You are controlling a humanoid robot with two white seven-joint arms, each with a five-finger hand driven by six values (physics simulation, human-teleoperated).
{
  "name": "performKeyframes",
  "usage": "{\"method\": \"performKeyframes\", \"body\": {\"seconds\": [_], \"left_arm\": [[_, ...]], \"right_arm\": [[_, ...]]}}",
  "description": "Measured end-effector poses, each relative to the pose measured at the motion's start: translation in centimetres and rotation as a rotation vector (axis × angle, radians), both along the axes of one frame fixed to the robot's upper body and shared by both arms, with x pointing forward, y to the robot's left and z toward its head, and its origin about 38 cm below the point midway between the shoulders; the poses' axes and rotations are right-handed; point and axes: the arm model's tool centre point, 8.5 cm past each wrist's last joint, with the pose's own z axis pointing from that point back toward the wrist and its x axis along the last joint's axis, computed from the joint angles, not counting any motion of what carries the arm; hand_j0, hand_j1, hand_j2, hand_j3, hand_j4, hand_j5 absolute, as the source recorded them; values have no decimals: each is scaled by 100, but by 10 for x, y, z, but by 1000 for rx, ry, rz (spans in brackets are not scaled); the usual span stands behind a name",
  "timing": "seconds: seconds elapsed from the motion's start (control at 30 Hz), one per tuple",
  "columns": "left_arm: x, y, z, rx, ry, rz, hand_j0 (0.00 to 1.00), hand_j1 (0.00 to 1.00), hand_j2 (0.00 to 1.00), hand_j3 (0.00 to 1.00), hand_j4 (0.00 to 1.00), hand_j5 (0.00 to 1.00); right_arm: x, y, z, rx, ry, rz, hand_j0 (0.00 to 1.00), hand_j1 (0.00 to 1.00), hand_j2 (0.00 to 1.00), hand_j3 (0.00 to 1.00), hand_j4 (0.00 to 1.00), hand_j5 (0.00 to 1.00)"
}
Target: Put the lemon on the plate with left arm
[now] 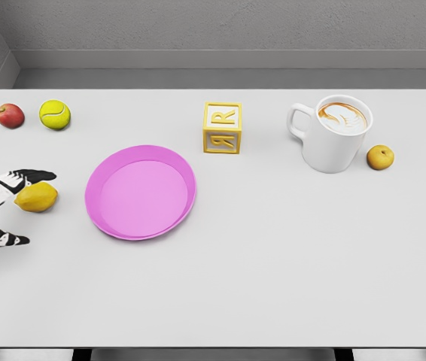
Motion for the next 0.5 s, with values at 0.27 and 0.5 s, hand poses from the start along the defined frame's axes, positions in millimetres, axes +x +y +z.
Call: {"method": "performKeyframes", "body": {"seconds": [0.27, 0.5], "left_arm": [[0, 1, -4, 50, -4, -6, 100, 100, 100, 100, 100, 100], [13, 9, 22, 99, -63, -6, 100, 100, 100, 100, 100, 100]], "right_arm": [[-1, 0, 0, 0, 2, -1, 100, 100, 100, 100, 100, 100], [-1, 0, 0, 0, 2, -1, 100, 100, 100, 100, 100, 100]]}}
